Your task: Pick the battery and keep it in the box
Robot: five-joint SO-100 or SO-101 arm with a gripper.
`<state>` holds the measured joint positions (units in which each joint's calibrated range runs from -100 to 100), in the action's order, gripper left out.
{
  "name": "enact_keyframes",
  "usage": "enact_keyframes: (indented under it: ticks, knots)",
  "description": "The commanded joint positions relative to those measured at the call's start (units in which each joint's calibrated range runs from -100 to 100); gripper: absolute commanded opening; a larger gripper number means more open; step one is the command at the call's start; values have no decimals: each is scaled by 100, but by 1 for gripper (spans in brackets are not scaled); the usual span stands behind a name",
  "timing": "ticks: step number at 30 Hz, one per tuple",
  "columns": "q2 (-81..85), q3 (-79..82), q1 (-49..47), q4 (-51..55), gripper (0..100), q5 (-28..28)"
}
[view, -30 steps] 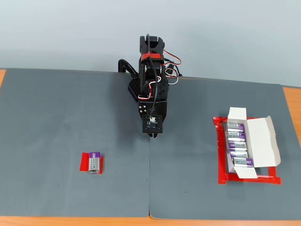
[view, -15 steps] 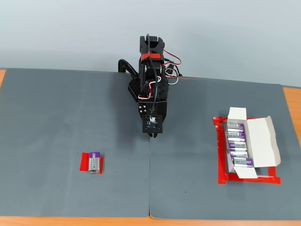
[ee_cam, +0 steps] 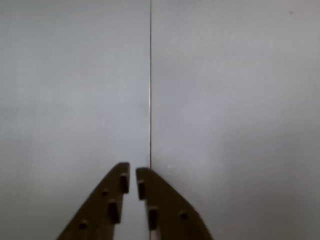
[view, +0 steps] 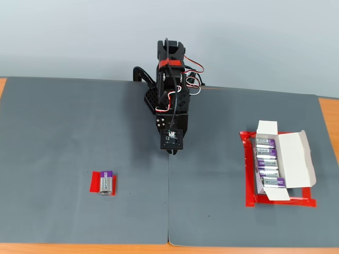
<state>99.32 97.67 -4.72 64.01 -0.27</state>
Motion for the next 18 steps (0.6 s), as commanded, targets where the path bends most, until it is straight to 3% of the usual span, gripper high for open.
enact_keyframes:
  ticks: [1, 18]
  knots:
    - [0, -219, 13, -12, 2, -23]
    - [0, -219, -32, -29, 2, -2]
